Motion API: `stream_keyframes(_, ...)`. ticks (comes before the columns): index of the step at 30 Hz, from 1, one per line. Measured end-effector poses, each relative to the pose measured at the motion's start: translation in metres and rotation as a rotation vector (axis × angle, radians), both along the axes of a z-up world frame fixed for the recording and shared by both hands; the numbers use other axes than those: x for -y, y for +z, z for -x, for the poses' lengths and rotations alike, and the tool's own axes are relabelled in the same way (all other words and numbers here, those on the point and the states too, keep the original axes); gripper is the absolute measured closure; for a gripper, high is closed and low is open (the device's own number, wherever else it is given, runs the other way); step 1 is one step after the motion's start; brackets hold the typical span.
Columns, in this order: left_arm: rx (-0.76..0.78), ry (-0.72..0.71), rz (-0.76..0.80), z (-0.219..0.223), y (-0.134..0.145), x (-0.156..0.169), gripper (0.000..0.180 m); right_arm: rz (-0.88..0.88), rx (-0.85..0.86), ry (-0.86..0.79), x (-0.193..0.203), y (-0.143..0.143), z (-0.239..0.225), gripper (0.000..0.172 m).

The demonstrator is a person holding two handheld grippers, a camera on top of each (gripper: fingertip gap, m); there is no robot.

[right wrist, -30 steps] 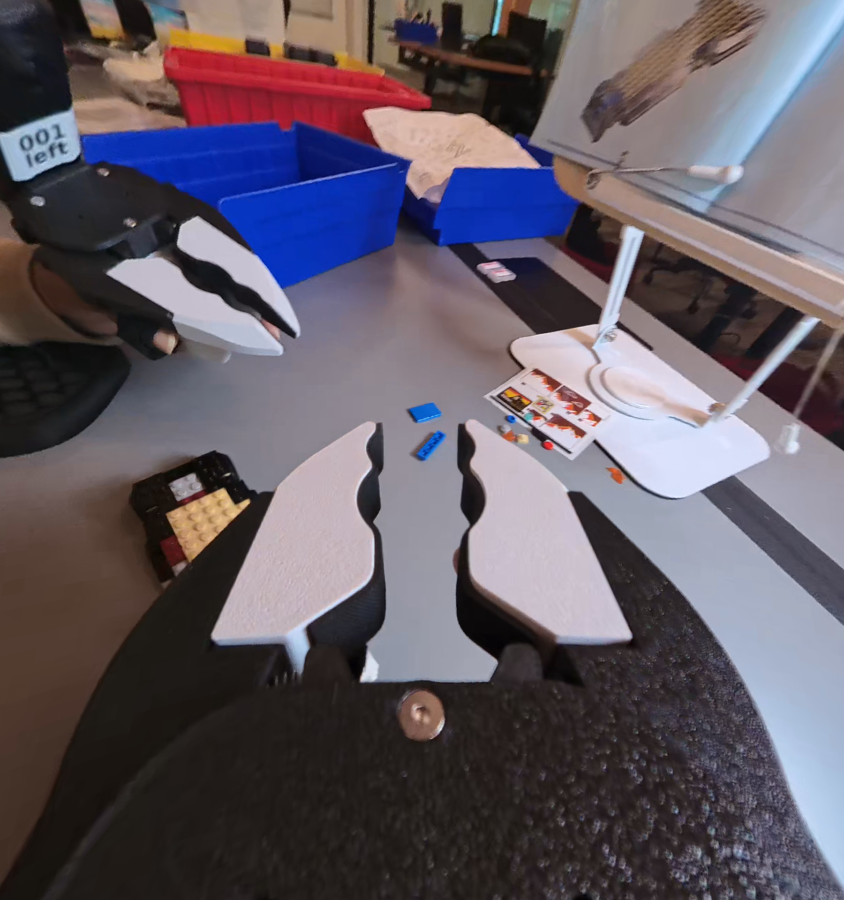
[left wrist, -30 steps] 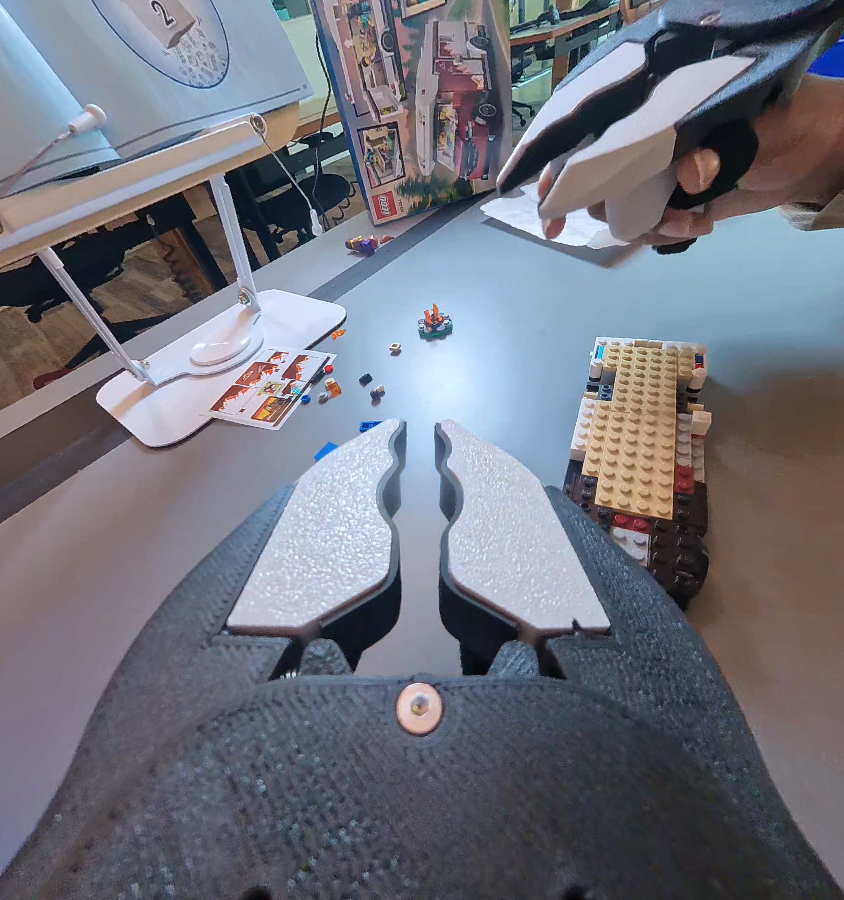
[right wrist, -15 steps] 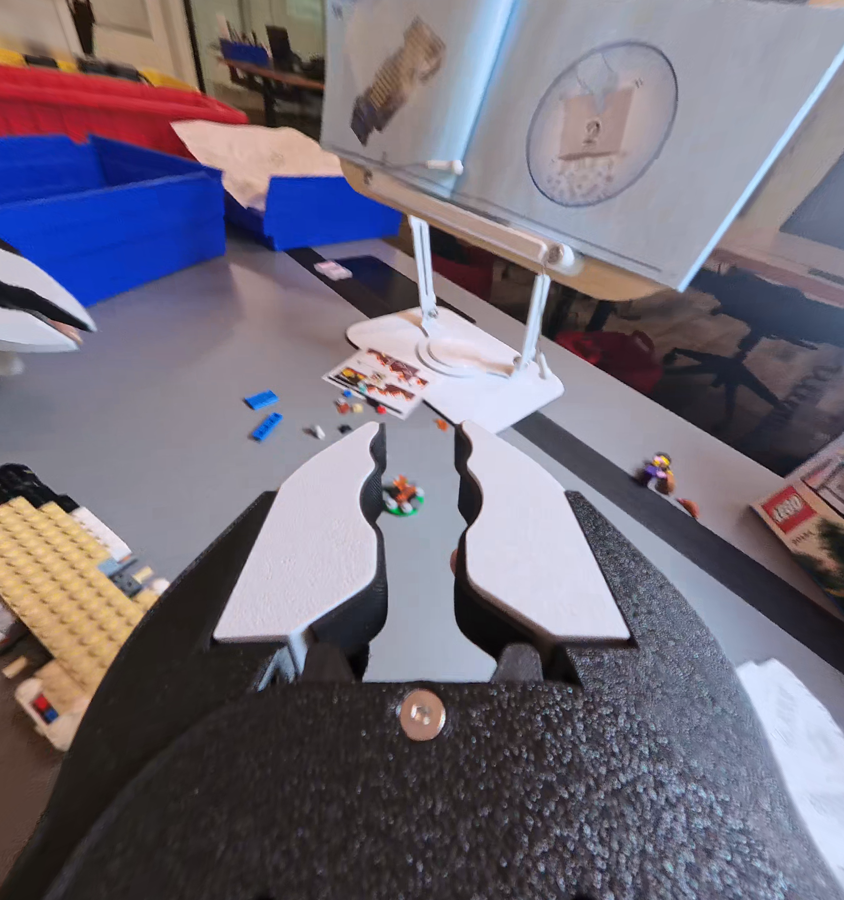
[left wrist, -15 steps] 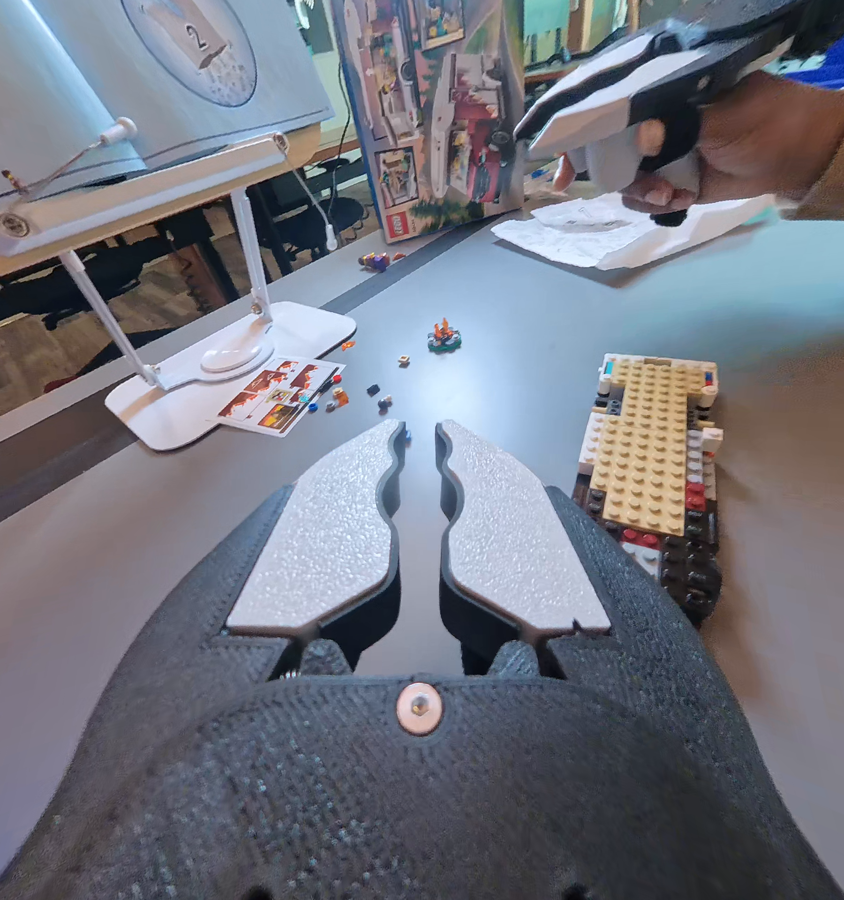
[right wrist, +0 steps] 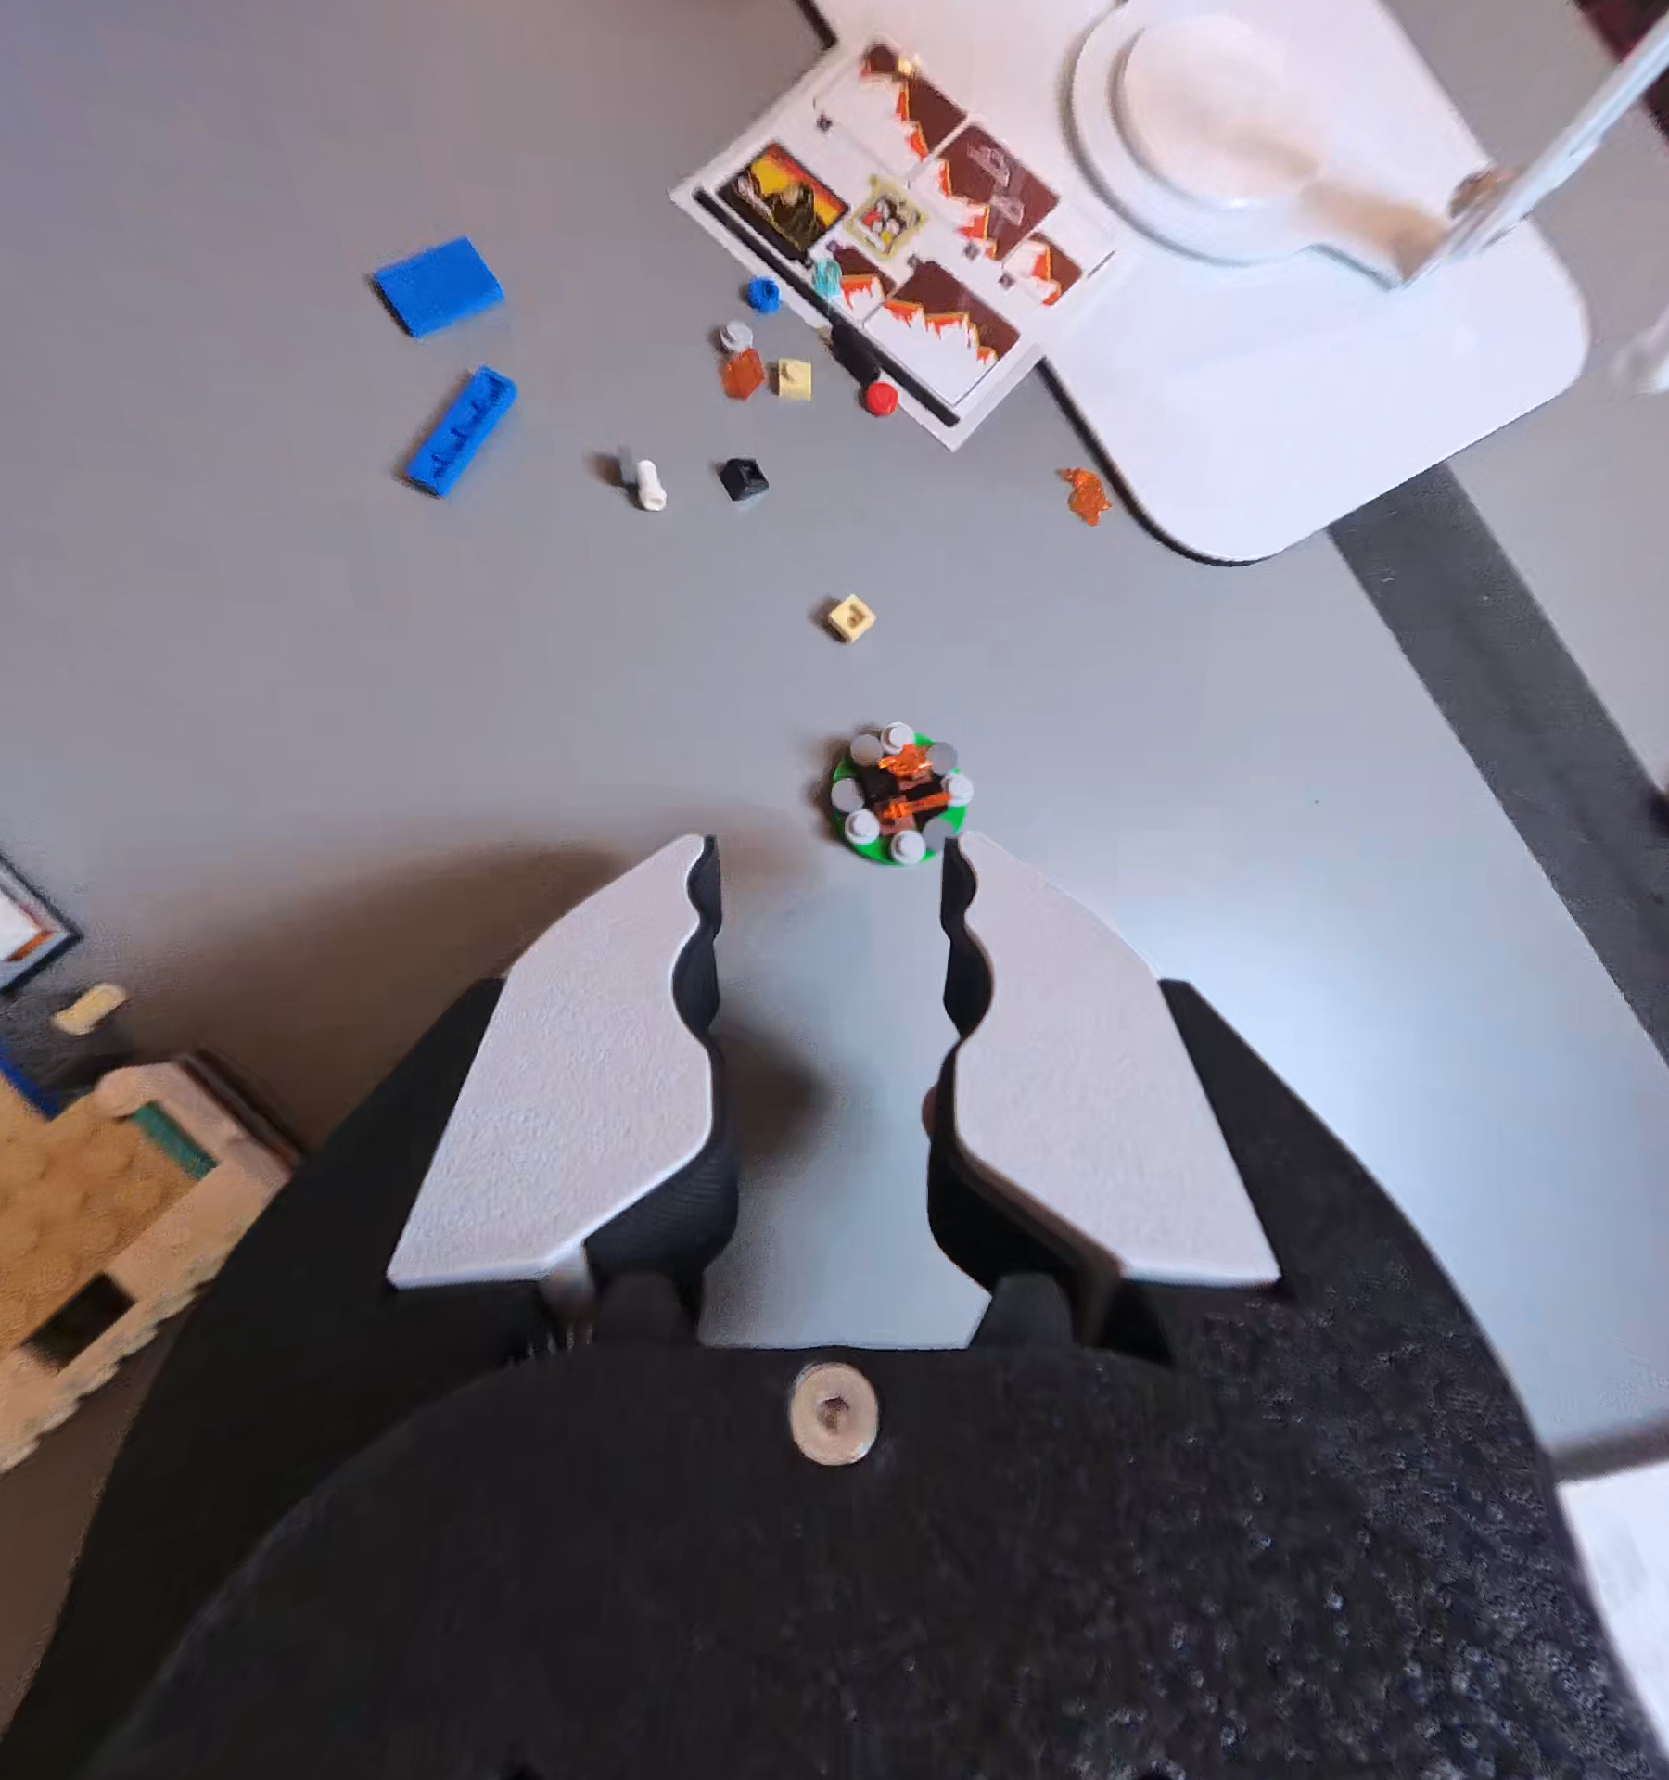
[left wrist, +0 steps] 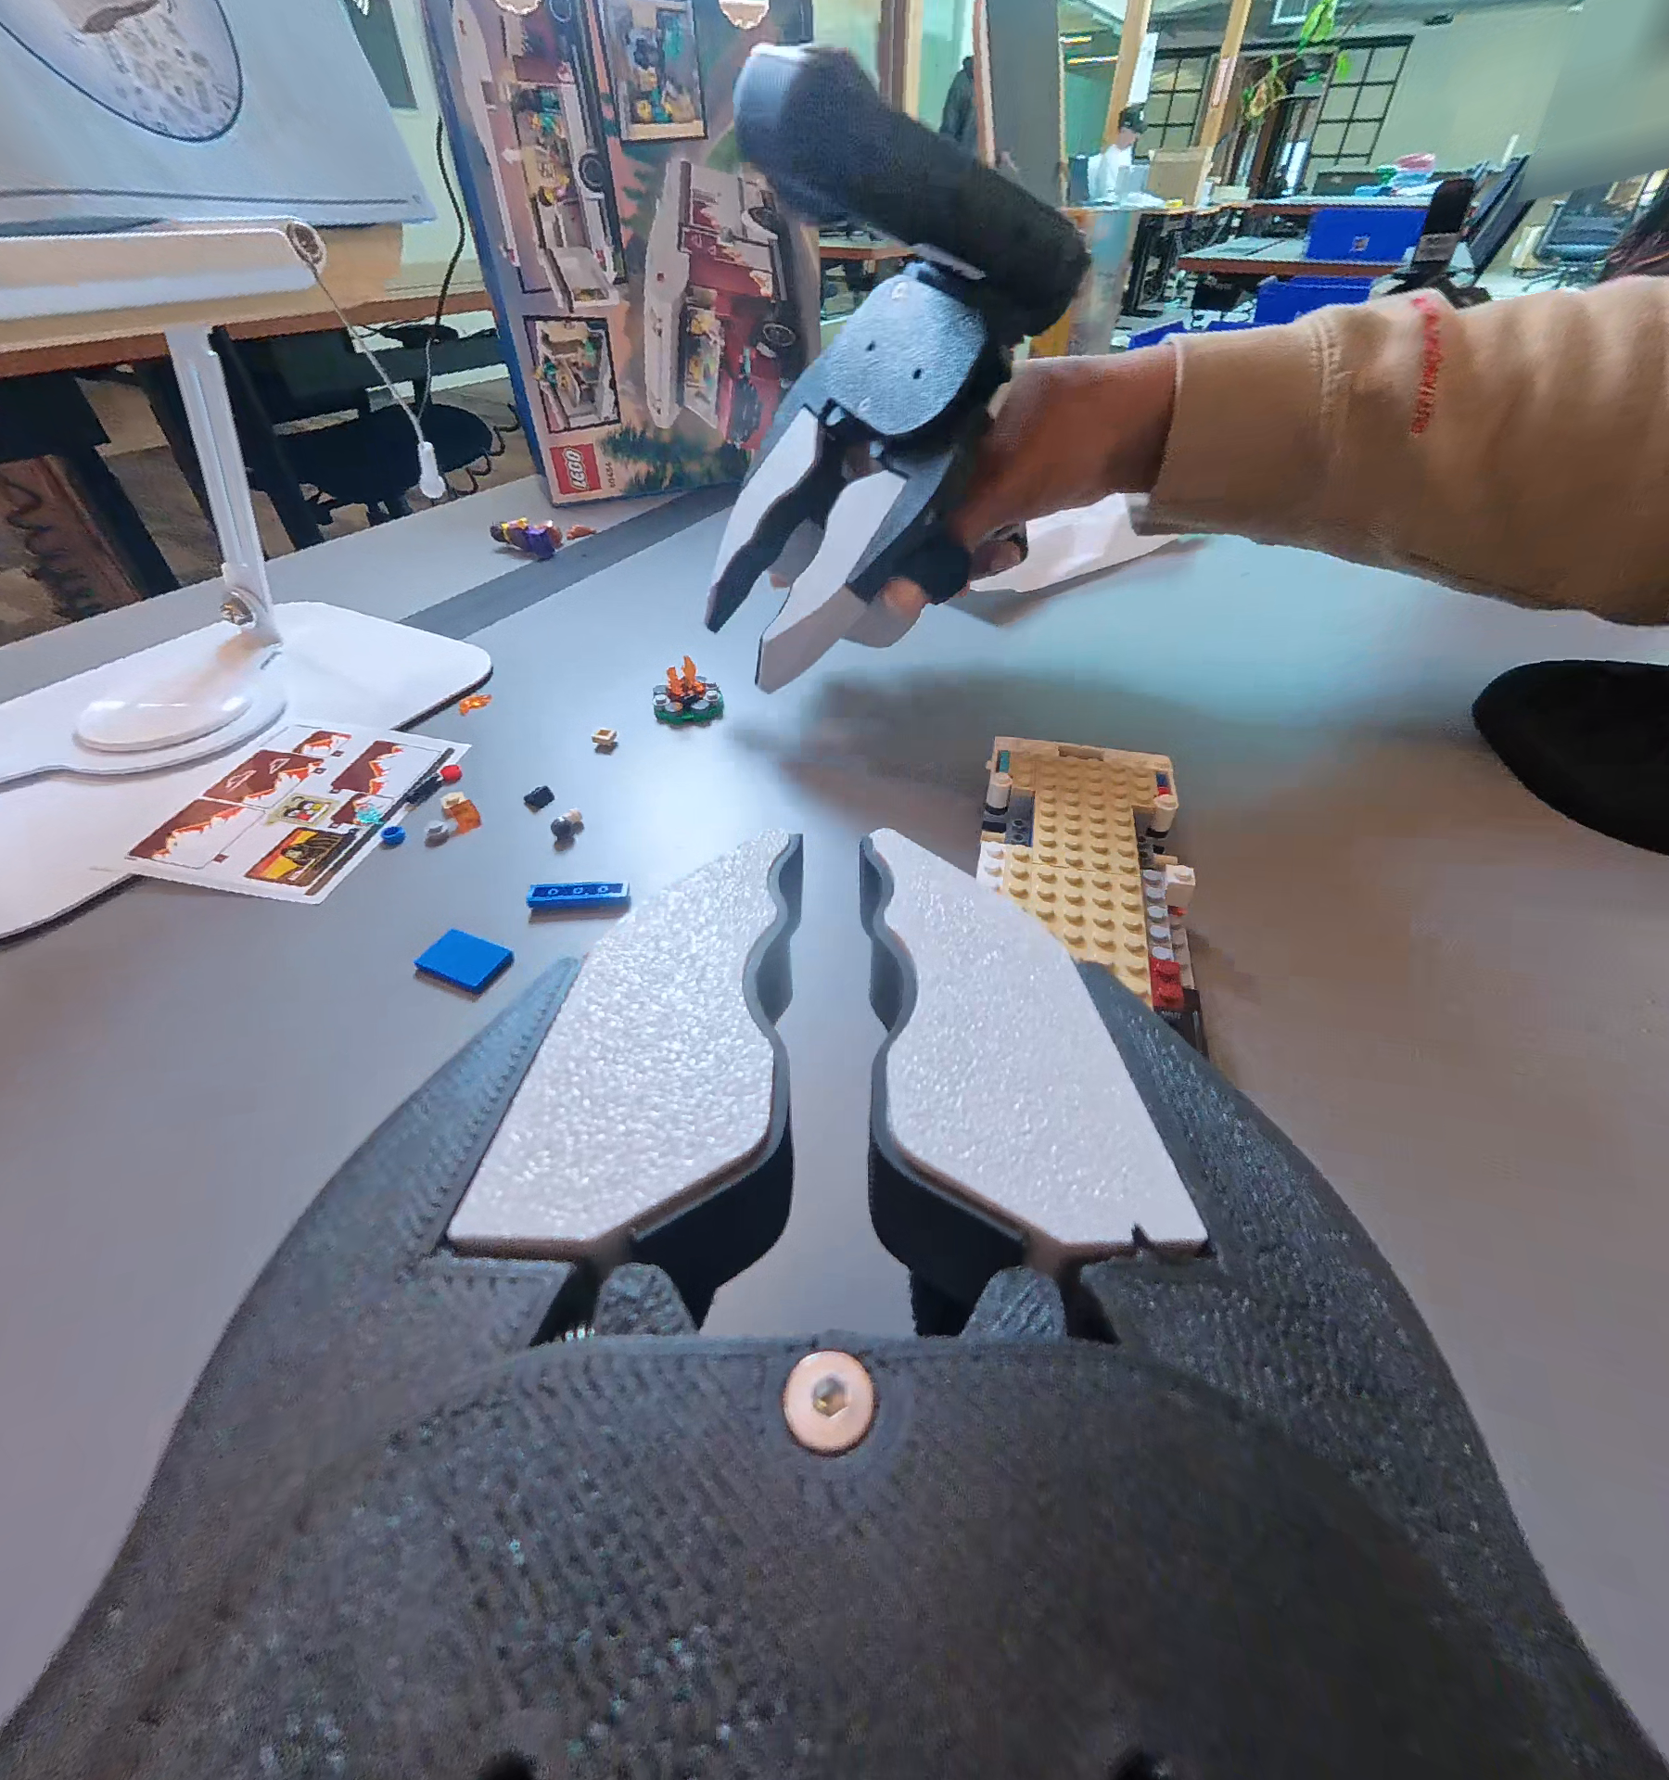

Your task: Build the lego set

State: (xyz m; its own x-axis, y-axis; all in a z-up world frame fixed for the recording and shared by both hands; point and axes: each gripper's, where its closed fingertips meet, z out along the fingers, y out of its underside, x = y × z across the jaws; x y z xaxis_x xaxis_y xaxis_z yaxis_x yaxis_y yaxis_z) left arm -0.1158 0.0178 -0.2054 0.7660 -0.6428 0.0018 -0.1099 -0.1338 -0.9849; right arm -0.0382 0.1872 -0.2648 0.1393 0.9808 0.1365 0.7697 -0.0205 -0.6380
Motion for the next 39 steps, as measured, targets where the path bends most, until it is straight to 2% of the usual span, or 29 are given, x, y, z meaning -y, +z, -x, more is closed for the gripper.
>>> stream_keyframes(4, -0.019, 0.062, -0.019, 0.011, 0.002, -0.003, 0.17, 0.11, 0.113, 0.054, -0.016, -0.017, 0.009, 0.12)
stream_keyframes(5, -0.022, 0.074, -0.022, 0.013, 0.002, -0.004, 0.17, 0.131, 0.134, 0.069, -0.018, -0.021, 0.01, 0.121)
stream_keyframes(7, -0.033, 0.094, -0.027, 0.016, 0.002, -0.004, 0.171, 0.16, 0.148, 0.131, -0.017, -0.023, 0.013, 0.135)
stream_keyframes(9, -0.05, 0.112, -0.032, 0.019, 0.002, -0.006, 0.171, 0.162, 0.173, 0.187, -0.015, -0.023, 0.013, 0.138)
stream_keyframes(13, -0.058, 0.125, -0.022, 0.022, -0.001, -0.008, 0.171, 0.132, 0.233, 0.361, 0.006, -0.022, 0.002, 0.138)
stream_keyframes(18, -0.052, 0.107, -0.013, 0.02, -0.002, -0.007, 0.171, 0.104, 0.237, 0.49, 0.047, -0.018, -0.019, 0.138)
stream_keyframes(23, -0.051, 0.088, 0.001, 0.017, -0.005, -0.006, 0.171, 0.09, 0.223, 0.47, 0.05, -0.021, -0.02, 0.133)
stream_keyframes(29, -0.059, 0.068, -0.013, 0.014, -0.003, -0.002, 0.171, 0.093, 0.146, 0.366, 0.052, -0.002, -0.027, 0.126)
stream_keyframes(34, -0.051, 0.046, -0.005, 0.011, -0.003, -0.001, 0.171, 0.117, 0.203, 0.322, 0.052, -0.019, -0.026, 0.123)
stream_keyframes(37, -0.056, 0.043, -0.011, 0.01, -0.002, 0.001, 0.171, 0.116, 0.226, 0.36, 0.054, -0.023, -0.018, 0.127)
stream_keyframes(39, -0.058, 0.043, -0.016, 0.011, -0.002, 0.001, 0.171, 0.112, 0.26, 0.437, 0.058, -0.023, -0.017, 0.138)
